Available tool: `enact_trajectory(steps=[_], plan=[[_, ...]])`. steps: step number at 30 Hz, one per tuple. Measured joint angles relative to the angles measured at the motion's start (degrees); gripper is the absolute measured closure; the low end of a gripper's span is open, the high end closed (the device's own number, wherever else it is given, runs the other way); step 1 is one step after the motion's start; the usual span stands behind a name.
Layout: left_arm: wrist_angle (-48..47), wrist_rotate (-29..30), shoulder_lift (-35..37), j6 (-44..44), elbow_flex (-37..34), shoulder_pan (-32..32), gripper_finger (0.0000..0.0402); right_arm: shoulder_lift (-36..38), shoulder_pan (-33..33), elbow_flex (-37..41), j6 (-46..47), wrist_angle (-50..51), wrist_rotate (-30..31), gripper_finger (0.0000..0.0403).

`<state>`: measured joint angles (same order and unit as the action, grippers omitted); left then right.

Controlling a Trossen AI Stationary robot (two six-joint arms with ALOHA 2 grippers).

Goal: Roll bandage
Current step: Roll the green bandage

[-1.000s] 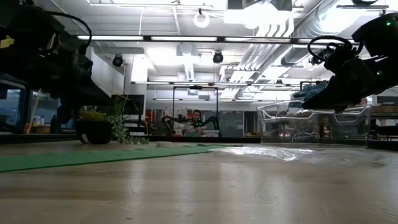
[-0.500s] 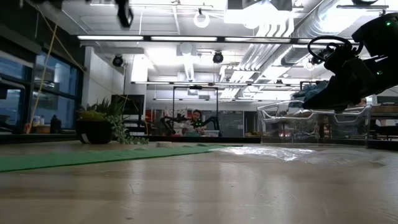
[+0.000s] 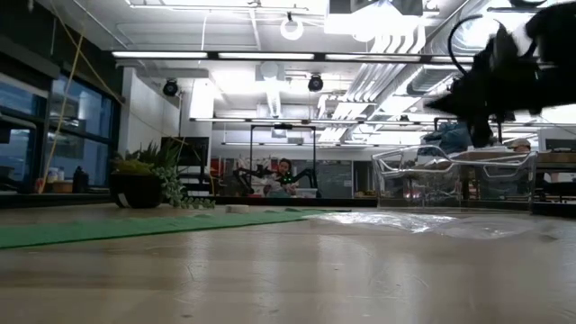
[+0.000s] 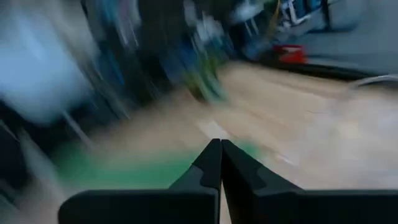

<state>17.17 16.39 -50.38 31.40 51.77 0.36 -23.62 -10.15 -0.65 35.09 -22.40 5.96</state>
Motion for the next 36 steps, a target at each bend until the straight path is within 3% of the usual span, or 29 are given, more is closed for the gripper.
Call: enact_trajectory(steps=[2, 3, 6, 8, 13, 17, 20, 23, 26, 30, 36], plan=[[-10.2, 4.5, -0.1, 0.6, 1.7, 1.4, 0.0401, 0.0, 0.0, -0.8, 15.9, -6.2, 1.4, 0.0402], [-16.3, 6.6, -0.3, 2.3, 2.7, 2.0, 0.0401, -0.2, 0.0, -1.6, 19.3, -8.3, 1.5, 0.0402], [-33.1, 8.9, -1.1, 11.5, 5.5, 3.5, 0.0401, -2.0, 0.7, -6.4, 20.2, -11.8, -1.7, 0.0402], [-38.6, 6.5, -2.3, 16.6, 6.4, 5.2, 0.0401, -4.5, 1.6, -12.1, 17.2, -10.1, -3.8, 0.0402], [-49.1, -3.4, -6.1, 30.4, 6.4, 13.1, 0.0401, -14.2, 3.0, -28.8, 2.0, 13.3, -8.3, 0.0402], [-54.4, -4.8, -11.1, 45.7, 6.1, 23.6, 0.0401, -21.2, 3.2, -39.6, -8.8, 33.0, -10.0, 0.0402], [-60.9, -4.9, -15.5, 64.5, 6.1, 31.4, 0.0401, -24.9, 3.2, -44.7, -12.1, 42.9, -10.1, 0.0402], [-62.6, -5.1, -21.2, 83.2, 6.1, 39.2, 0.0401, -27.2, 3.2, -46.8, -13.1, 46.9, -10.9, 0.0402], [-60.1, -9.8, -26.9, 96.9, 6.1, 45.5, 0.0401, -27.8, 3.2, -46.8, -13.1, 47.5, -12.5, 0.0402], [-58.9, -24.4, -33.7, 100.5, 7.1, 48.6, 0.0401, -27.9, 3.2, -45.5, -13.1, 48.0, -13.6, 0.0402], [-60.4, -32.1, -40.3, 100.5, 8.1, 51.4, 0.0401, -27.9, 3.2, -45.4, -12.6, 47.8, -13.6, 0.0402]])
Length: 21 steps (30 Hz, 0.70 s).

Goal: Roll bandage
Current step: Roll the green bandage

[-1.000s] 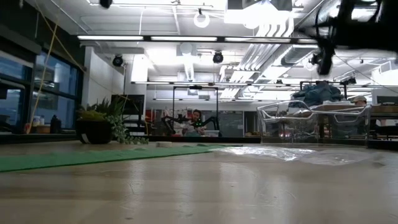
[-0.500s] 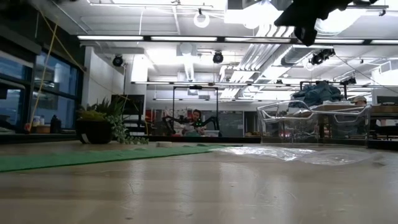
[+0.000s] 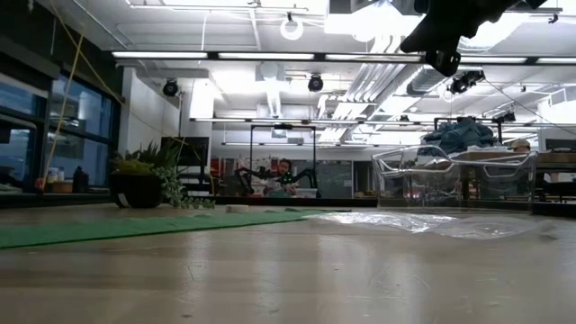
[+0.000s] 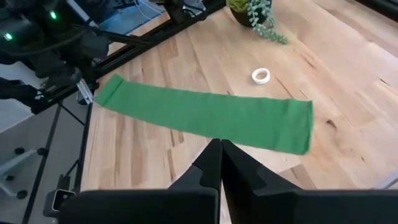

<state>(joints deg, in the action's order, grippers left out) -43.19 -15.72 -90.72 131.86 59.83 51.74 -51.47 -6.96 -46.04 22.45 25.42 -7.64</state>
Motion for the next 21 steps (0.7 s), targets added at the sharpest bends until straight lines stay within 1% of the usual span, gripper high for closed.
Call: enact_trajectory(steps=[3, 5, 9, 11, 14, 18, 21], plan=[[0.0, -0.8, -0.7, 2.2, 0.0, 1.9, 0.0401, 0.0, 0.0, 0.0, 0.0, 0.0, 0.0, 0.0402], [-0.7, -1.9, -0.9, 2.5, 0.0, 2.7, 0.0401, 0.0, 0.0, 0.0, 0.0, 0.0, 0.7, 0.0402], [-2.5, -1.6, -2.4, 1.9, -0.4, 4.8, 0.0401, 0.0, 0.0, 0.0, 0.0, 0.0, 1.6, 0.0402], [-0.5, -1.7, -3.0, 1.8, -1.9, 5.5, 0.0401, 0.0, 0.0, 0.0, 0.0, 0.0, 1.6, 0.0402], [6.2, -1.9, -4.0, 2.0, -4.2, 6.2, 0.0401, 0.0, 0.0, 0.0, 0.0, 0.0, 1.6, 0.0402], [12.4, -1.9, -5.3, 2.0, -6.5, 6.2, 0.0401, 0.0, 0.0, 0.0, 0.0, 0.0, 1.7, 0.0402], [13.5, -1.9, -6.2, 2.0, -7.3, 5.8, 0.0401, 0.0, 0.0, 0.0, 0.0, -0.3, 1.9, 0.0402]])
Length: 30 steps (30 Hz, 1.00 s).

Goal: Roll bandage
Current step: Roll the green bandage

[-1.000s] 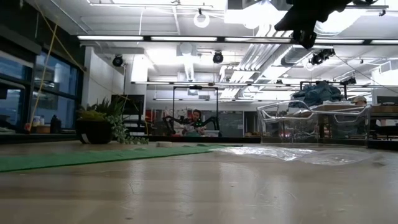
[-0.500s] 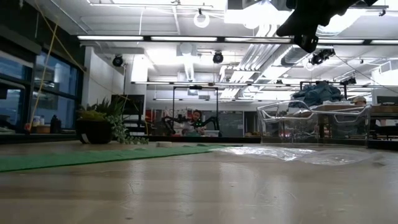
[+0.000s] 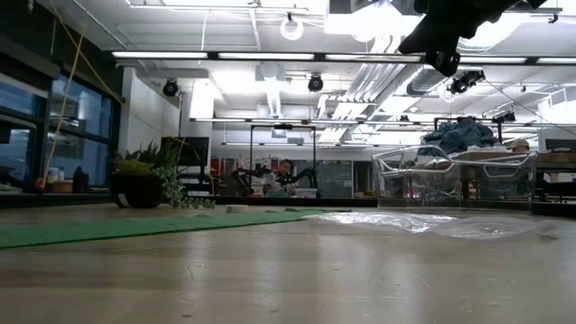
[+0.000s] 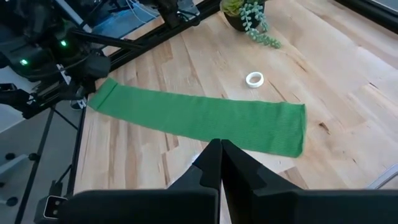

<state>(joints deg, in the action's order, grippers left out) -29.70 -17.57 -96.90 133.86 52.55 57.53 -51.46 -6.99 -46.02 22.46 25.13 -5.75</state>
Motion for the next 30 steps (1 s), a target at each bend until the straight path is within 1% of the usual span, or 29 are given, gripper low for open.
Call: enact_trajectory(steps=[2, 6, 10, 12, 14, 16, 20, 23, 26, 28, 30], plan=[[-0.2, 0.1, -0.2, 0.0, -0.2, -0.3, 0.0401, 0.0, 0.0, 0.0, 0.0, -0.3, 0.3, 0.0402], [-0.3, 2.3, 0.5, 0.0, -0.1, -1.5, 0.0401, 0.0, 0.0, 0.0, 0.0, -1.6, 1.3, 0.0402], [1.1, 4.6, 2.1, -0.6, -0.1, -4.1, 0.0401, 0.0, -0.1, 0.0, 0.0, -3.4, 1.3, 0.0402], [1.8, 8.7, 4.0, -1.1, -0.1, -5.8, 0.0401, 0.0, -0.1, 0.0, 0.0, -4.0, 1.6, 0.0402], [1.2, 14.7, 6.2, -2.2, 0.0, -7.9, 0.0401, 0.0, -0.1, 0.0, 0.0, -4.1, 2.3, 0.0402], [-1.3, 20.2, 8.4, -4.3, 0.0, -10.4, 0.0401, 0.0, -0.1, 0.0, 0.0, -4.1, 2.4, 0.0402], [-5.3, 27.2, 14.2, -11.1, 0.0, -16.1, 0.0401, 0.0, -0.1, 0.0, -1.0, -4.1, 2.4, 0.0402], [-5.1, 35.6, 19.2, -19.2, 0.0, -19.7, 0.0401, 0.0, -0.1, 0.0, -2.1, -4.1, 2.4, 0.0402], [-4.6, 43.2, 23.9, -29.3, 0.8, -22.3, 0.0401, 0.0, -0.1, 0.0, -2.5, -4.1, 2.4, 0.0402], [-5.0, 45.1, 26.5, -35.4, 2.2, -23.5, 0.0401, 0.0, -0.1, 0.0, -1.9, -4.1, 2.4, 0.0402], [-5.3, 44.7, 28.2, -38.6, 3.1, -23.9, 0.0401, 0.0, -0.1, 0.0, -2.0, -4.1, 2.4, 0.0402]])
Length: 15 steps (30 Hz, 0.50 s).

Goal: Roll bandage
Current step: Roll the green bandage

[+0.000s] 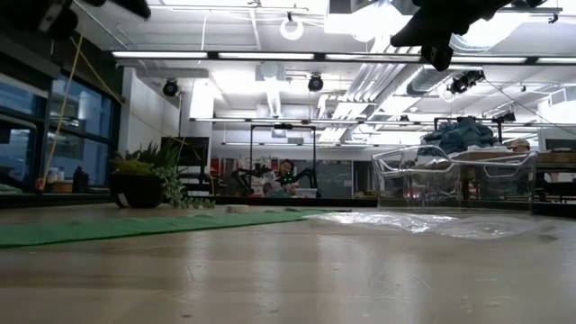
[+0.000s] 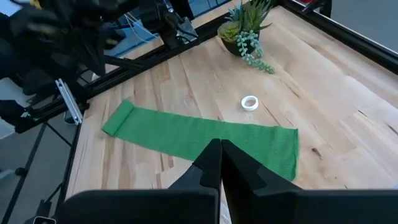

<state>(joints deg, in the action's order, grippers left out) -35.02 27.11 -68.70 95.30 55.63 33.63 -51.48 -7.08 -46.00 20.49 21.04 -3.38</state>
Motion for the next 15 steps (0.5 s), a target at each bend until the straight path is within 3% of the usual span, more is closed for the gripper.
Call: enact_trajectory(steps=[3, 8, 15], plan=[[-2.8, -4.5, 0.3, 2.9, 0.2, 0.6, 0.0401, 0.0, 0.0, 0.0, 0.0, 0.0, 0.0, 0.0402], [-9.2, -19.9, -3.7, 13.1, 0.0, 5.4, 0.0401, 0.0, 0.0, 0.0, 0.0, 0.0, 0.0, 0.0402], [-4.1, -31.0, -12.5, 28.0, -0.5, 14.4, 0.0401, 0.0, 0.0, 0.0, -3.3, 0.0, 0.2, 0.0402]])
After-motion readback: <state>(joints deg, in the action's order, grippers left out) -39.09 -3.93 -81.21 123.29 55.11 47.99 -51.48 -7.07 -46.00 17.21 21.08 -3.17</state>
